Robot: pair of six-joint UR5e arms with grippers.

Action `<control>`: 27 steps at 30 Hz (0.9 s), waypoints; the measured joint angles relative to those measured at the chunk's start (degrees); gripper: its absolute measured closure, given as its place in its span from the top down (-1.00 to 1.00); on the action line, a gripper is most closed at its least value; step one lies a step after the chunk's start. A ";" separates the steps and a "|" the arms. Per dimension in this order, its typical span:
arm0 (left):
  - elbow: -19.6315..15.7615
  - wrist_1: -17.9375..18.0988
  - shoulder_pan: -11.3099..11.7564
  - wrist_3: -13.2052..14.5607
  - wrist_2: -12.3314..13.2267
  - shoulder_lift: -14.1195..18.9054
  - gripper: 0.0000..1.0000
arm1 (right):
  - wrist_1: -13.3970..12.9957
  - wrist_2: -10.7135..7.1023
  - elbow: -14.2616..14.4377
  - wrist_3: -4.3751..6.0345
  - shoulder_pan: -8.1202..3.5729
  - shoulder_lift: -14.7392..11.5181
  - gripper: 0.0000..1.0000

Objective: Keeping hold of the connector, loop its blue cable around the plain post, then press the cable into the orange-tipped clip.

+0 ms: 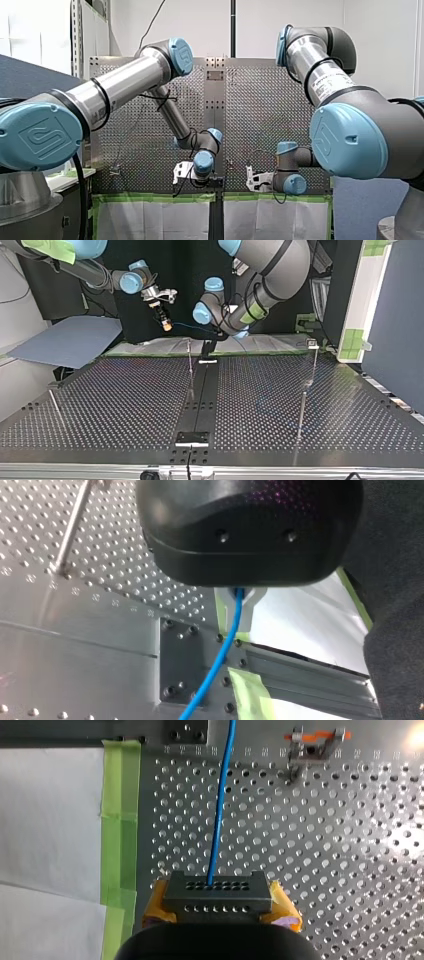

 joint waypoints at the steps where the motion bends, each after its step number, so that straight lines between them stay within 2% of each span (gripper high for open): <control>1: -0.51 0.75 -0.25 -0.08 -0.42 0.19 -1.00 | 0.04 0.01 -0.05 0.03 -0.14 0.00 -1.00; 16: -1.65 3.51 -4.61 -1.41 -6.07 0.71 -1.00 | 1.74 0.03 -1.67 0.21 -1.90 0.01 -1.00; 27: -1.66 4.48 -6.46 -2.79 -7.40 1.98 -1.00 | 2.75 0.00 -2.91 1.09 -3.34 0.01 -1.00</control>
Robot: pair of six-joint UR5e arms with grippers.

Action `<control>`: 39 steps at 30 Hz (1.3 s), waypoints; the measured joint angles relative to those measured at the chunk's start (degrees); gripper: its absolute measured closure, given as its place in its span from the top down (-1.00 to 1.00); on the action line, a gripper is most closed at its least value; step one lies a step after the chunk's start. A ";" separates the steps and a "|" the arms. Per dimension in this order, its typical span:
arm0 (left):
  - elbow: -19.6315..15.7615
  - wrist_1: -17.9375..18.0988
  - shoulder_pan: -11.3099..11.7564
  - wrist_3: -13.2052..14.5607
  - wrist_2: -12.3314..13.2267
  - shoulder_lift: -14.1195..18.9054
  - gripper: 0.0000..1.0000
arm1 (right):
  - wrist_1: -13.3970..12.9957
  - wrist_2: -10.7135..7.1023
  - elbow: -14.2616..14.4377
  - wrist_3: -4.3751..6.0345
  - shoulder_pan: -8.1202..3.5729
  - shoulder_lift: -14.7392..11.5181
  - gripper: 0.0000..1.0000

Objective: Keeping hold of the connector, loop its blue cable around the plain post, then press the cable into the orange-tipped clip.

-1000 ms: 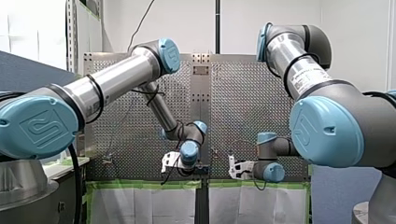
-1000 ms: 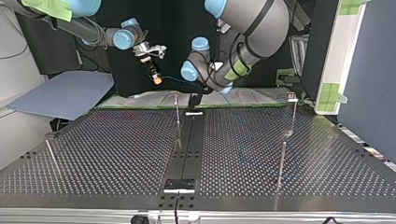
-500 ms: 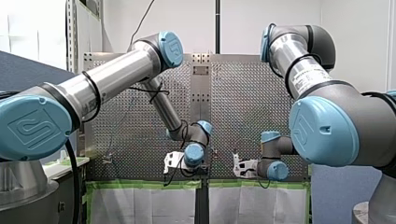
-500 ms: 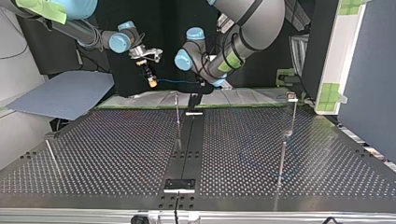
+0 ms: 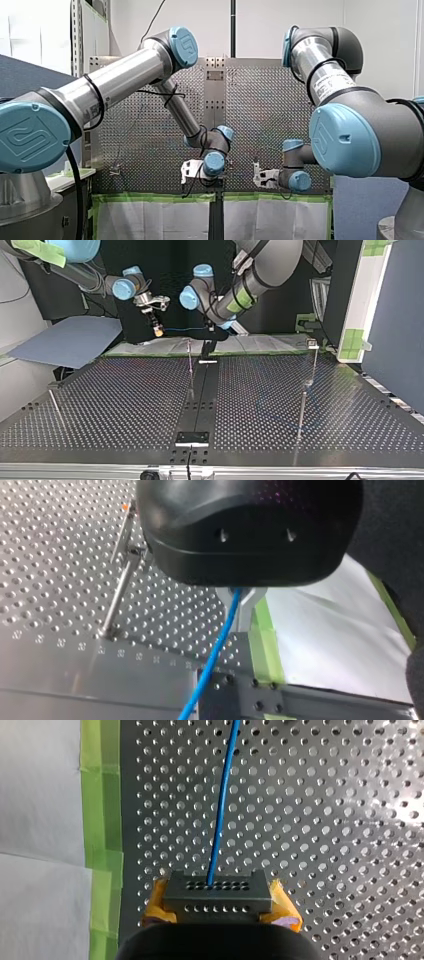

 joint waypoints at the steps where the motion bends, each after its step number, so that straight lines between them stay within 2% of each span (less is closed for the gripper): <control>1: 0.00 0.16 -0.15 -0.03 0.02 0.02 -1.00 | 0.10 0.00 -0.08 0.00 -0.09 0.00 -1.00; 16: 0.38 0.79 -0.14 -0.20 -0.11 0.07 -1.00 | 0.31 -0.16 -0.57 0.10 -0.89 -0.01 -1.00; 30: 4.16 0.67 0.15 -0.50 0.07 0.08 -1.00 | 1.49 -0.56 -2.30 0.12 -1.60 -0.01 -1.00; 39: 4.60 1.73 0.86 -0.50 1.85 0.02 -1.00 | 1.94 -0.87 -3.06 0.11 -1.96 -0.01 -1.00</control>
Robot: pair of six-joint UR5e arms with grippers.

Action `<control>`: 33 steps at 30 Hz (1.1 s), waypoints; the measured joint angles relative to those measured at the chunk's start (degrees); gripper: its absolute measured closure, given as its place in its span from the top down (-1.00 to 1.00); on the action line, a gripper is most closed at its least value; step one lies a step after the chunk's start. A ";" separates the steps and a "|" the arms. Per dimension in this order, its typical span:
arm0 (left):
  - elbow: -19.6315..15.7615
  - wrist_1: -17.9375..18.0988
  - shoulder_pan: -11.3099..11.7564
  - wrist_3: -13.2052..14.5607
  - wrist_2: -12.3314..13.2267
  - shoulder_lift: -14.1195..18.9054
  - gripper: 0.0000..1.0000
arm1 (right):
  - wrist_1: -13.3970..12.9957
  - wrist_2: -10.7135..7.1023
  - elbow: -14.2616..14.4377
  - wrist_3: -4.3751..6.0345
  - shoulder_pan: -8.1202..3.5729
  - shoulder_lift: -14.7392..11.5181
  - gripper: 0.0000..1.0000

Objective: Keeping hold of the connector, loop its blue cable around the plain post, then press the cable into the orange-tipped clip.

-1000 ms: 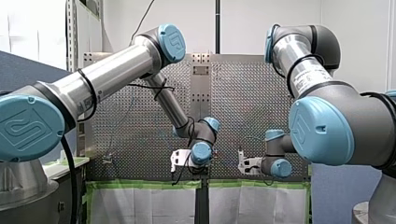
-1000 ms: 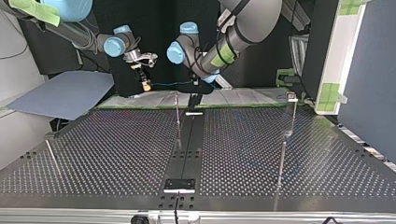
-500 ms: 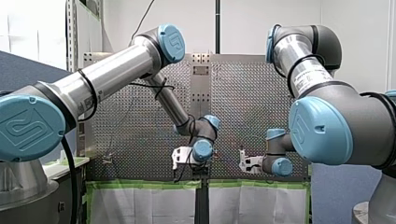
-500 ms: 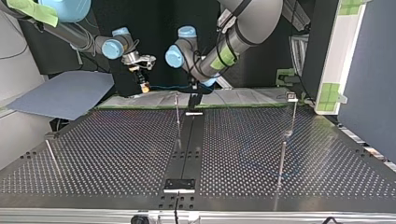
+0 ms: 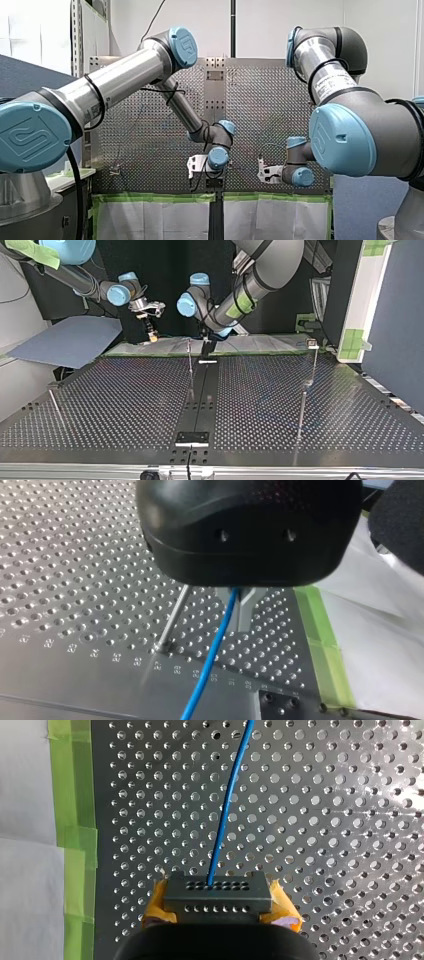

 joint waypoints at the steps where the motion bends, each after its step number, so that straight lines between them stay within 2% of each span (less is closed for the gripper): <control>1: 0.04 0.13 0.13 0.04 0.15 0.00 -1.00 | 0.17 0.00 -0.09 -0.06 -0.02 0.01 -1.00; 16: 0.78 0.23 2.78 0.47 3.78 -0.03 -1.00 | 0.99 0.00 -0.91 -0.19 -0.08 -0.01 -1.00; 33: 3.48 -2.10 6.46 0.77 7.69 -0.03 -1.00 | 3.18 0.13 -3.10 -0.13 -0.46 -0.01 -1.00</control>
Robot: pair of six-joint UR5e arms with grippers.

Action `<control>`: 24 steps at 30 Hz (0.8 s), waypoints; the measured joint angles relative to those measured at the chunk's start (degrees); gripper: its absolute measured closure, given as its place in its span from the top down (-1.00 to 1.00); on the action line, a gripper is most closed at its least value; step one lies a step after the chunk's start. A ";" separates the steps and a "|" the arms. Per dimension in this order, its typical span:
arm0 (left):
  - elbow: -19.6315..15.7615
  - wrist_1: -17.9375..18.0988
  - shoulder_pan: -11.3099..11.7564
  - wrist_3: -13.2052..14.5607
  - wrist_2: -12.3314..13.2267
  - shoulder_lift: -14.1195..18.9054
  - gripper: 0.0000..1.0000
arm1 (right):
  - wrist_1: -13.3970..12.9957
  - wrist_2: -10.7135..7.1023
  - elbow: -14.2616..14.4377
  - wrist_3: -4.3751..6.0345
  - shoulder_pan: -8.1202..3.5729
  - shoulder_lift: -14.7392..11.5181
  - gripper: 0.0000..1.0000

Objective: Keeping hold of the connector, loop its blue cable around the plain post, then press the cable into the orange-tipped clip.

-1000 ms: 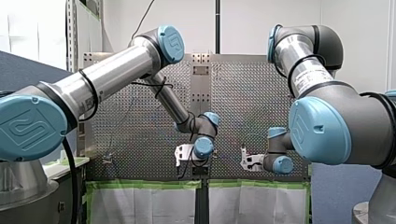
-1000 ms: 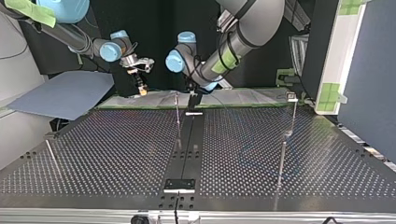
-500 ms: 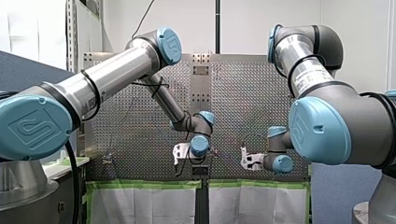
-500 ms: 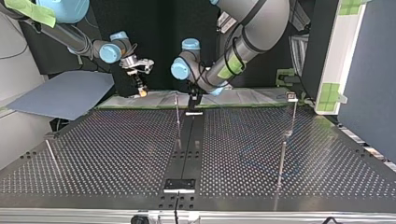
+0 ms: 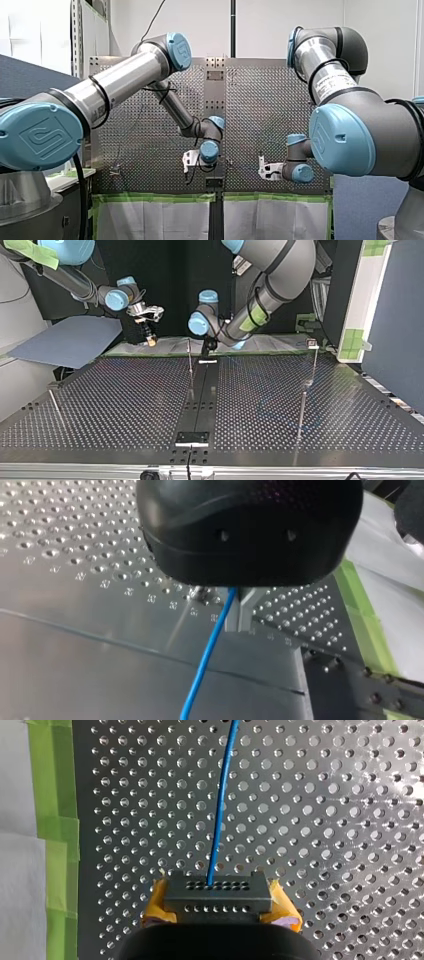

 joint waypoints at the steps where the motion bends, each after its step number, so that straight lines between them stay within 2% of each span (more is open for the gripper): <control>1: 0.12 -0.03 0.24 0.00 0.22 0.00 -1.00 | 0.18 0.01 -0.18 -0.02 -0.03 0.00 -1.00; 16: 3.04 -0.79 3.19 -0.20 4.28 0.00 -1.00 | 1.37 -0.12 -3.37 0.12 -0.69 0.02 -1.00; 24: 4.13 -0.88 4.05 -0.33 4.75 0.00 -1.00 | 2.35 -0.25 -5.46 0.20 -0.94 0.01 -1.00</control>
